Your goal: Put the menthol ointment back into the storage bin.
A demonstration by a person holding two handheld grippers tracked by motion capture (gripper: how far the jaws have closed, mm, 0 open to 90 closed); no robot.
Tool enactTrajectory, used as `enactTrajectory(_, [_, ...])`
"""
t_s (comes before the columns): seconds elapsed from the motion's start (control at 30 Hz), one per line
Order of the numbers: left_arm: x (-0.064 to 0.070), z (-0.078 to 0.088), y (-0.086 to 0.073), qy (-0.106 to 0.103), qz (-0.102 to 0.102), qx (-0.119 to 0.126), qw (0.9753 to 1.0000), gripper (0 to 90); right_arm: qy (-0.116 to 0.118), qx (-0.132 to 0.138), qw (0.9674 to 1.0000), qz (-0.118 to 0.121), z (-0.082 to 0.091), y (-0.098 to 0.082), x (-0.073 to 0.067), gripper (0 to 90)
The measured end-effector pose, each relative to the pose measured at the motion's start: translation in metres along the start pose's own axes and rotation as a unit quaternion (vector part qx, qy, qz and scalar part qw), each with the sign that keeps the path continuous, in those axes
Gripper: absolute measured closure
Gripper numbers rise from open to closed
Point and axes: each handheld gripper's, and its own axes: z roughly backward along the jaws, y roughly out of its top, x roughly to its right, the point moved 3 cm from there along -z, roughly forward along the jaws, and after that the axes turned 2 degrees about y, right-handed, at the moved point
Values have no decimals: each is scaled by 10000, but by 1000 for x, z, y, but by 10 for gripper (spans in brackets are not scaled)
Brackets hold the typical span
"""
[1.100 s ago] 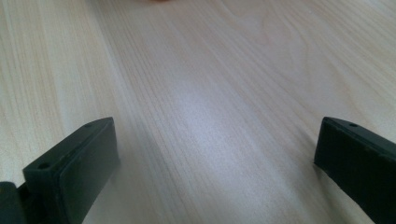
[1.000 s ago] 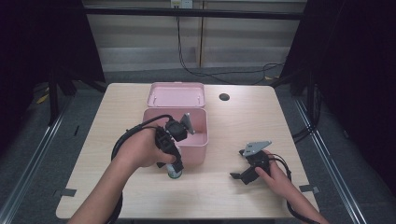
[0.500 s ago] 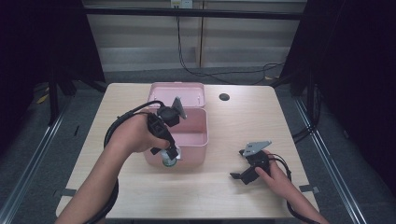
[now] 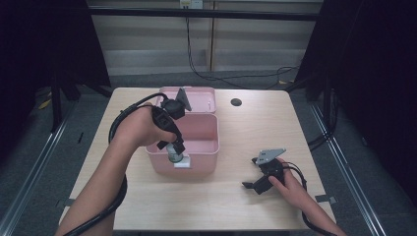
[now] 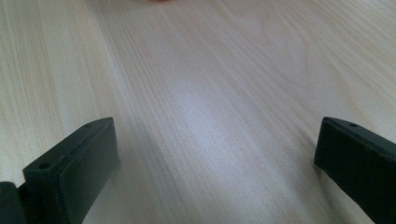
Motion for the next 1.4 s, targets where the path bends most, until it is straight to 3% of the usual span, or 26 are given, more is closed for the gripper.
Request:
enactTrajectory(0.23, [-16,0,7,70,294,104,9995,504,0,0,10000,0,0,0,0,0])
enactTrajectory(0.7, [-43,-5,19,312,653,131,9973,505,5,7,10000,7,0,0,0,0])
enactTrajectory(1.03, [-59,-20,24,362,837,170,9957,505,0,6,10000,10,0,0,0,0])
enactTrajectory(1.4, [-67,-37,35,416,1039,209,9935,505,-3,8,10000,12,0,0,0,0])
